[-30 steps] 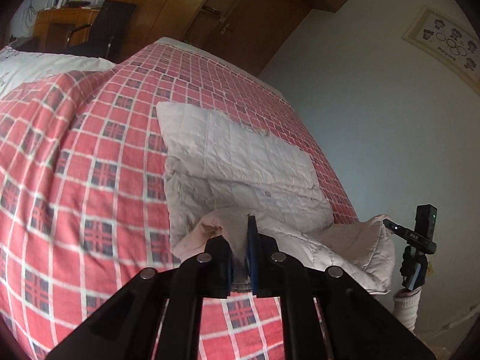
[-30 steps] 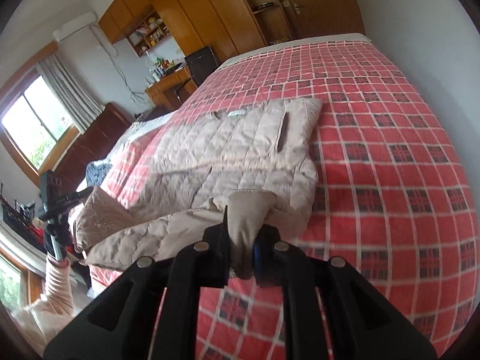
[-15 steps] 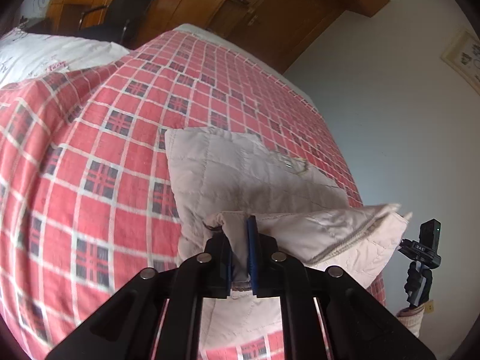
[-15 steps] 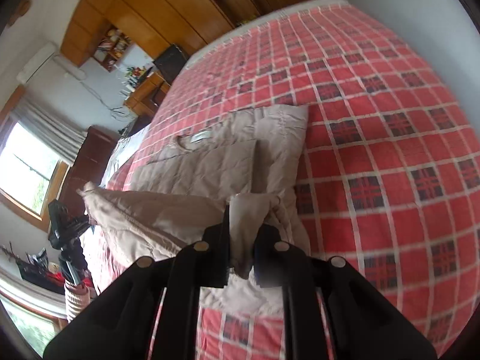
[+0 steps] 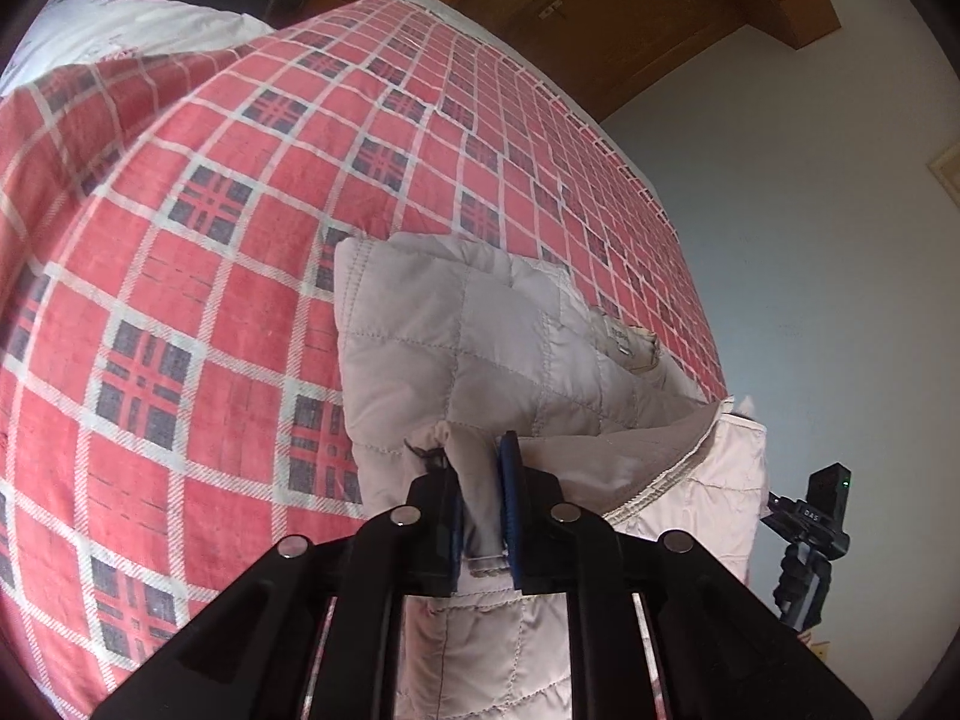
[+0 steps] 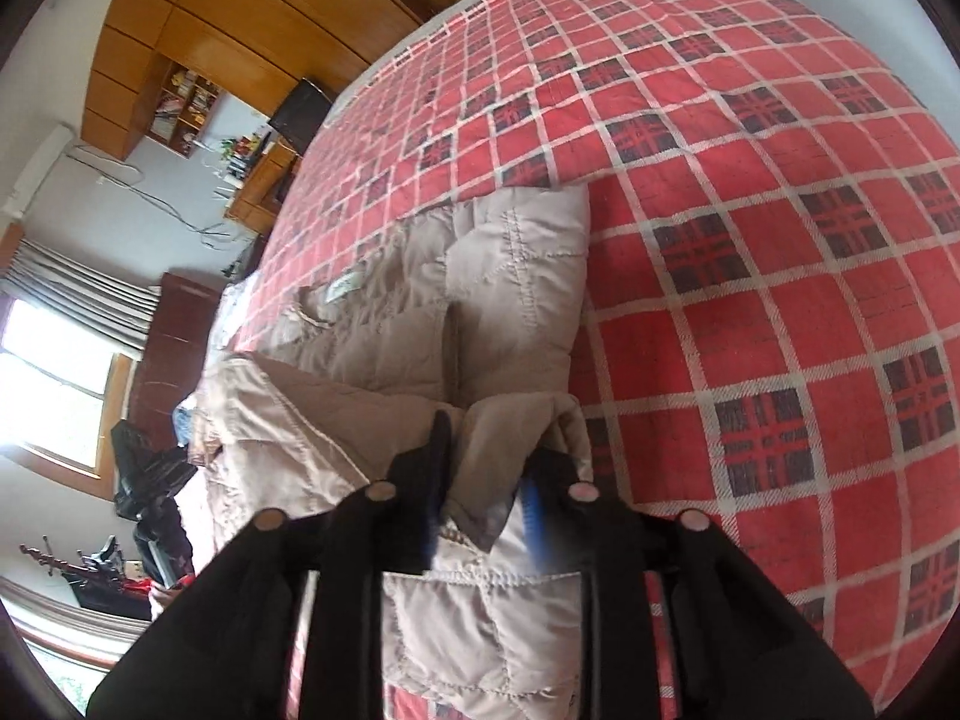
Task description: Fold large clothes
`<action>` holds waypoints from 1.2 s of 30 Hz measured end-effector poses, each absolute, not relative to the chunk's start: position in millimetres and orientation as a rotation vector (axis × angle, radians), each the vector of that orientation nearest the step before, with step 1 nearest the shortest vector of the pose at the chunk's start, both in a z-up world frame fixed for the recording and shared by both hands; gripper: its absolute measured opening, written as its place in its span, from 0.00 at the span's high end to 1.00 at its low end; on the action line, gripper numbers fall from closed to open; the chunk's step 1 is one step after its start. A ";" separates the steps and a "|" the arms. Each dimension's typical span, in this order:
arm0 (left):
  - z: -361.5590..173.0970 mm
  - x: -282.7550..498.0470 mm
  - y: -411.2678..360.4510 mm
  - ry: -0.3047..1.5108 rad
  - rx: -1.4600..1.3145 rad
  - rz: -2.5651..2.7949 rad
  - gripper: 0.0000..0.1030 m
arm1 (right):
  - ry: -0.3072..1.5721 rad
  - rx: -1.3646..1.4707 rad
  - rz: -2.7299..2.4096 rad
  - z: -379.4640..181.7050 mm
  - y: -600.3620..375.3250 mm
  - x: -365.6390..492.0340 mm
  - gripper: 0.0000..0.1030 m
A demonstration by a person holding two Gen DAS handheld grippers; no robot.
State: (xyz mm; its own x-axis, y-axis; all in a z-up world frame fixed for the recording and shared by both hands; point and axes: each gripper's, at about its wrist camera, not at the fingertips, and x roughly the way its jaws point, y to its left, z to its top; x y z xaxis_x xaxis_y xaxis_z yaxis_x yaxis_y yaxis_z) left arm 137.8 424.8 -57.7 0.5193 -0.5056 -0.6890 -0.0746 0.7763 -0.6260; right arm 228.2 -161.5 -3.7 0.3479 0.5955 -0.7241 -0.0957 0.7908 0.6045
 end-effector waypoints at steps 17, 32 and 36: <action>-41.7 86.4 444.6 0.947 -0.589 -0.273 0.47 | 1.081 0.438 0.467 -7.9 -171.2 198.1 0.13; -41.7 77.0 379.6 0.898 -0.315 -0.161 0.95 | 1.033 0.235 0.434 4.8 -128.9 165.6 0.90; -8.1 48.4 374.9 0.768 -0.307 -0.189 0.96 | 0.945 0.255 0.478 36.1 -137.9 147.5 0.92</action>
